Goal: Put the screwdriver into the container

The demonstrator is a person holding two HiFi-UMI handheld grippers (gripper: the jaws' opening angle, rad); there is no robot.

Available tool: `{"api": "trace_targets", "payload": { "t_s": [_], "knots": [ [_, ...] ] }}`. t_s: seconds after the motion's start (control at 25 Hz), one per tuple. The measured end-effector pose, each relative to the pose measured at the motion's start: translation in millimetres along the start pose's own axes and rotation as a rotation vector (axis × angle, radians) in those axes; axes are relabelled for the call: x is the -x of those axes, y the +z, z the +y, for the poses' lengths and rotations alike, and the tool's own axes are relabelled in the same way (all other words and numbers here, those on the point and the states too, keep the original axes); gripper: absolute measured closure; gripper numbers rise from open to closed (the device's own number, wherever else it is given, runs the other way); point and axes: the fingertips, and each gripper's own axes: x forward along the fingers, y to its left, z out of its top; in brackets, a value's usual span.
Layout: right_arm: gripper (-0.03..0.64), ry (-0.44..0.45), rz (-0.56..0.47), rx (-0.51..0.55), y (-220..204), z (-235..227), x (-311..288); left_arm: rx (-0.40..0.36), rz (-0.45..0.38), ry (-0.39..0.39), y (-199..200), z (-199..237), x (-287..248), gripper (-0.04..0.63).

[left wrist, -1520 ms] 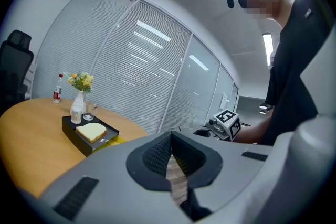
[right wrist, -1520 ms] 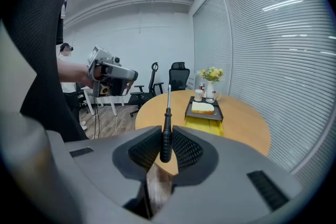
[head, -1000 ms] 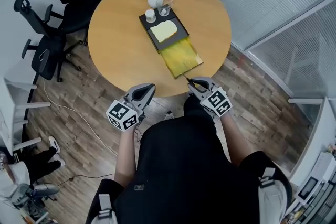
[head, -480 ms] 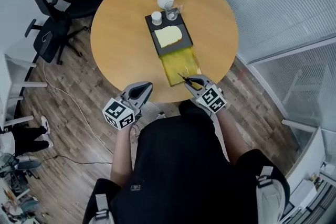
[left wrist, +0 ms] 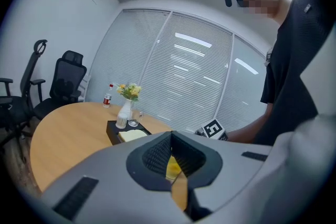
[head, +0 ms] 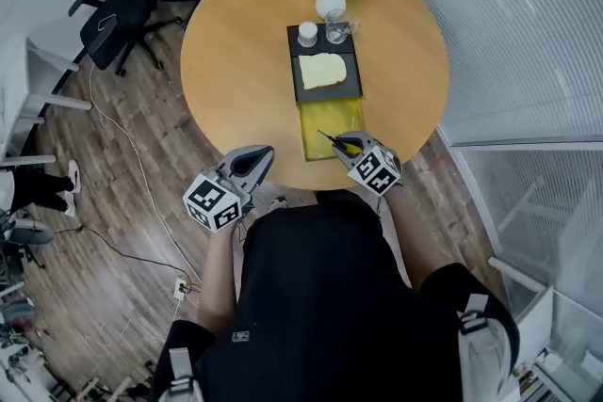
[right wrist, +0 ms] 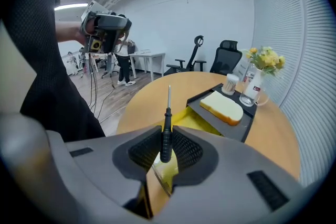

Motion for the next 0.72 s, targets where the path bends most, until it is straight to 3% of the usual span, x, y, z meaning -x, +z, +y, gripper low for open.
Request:
{"api": "trace_targets", "payload": {
  "t_s": [0.36,0.72],
  "knots": [
    [0.559,0.117,0.137,0.060,-31.1,-23.6,-39.6,0.069,-0.038,0.161,-9.6,8.3,13.7,0.594],
    [0.558,0.178,0.246,0.057,-59.0,-34.8,-76.7,0.126,-0.062,0.261,-21.3,7.1,18.6,0.594]
  ]
}}
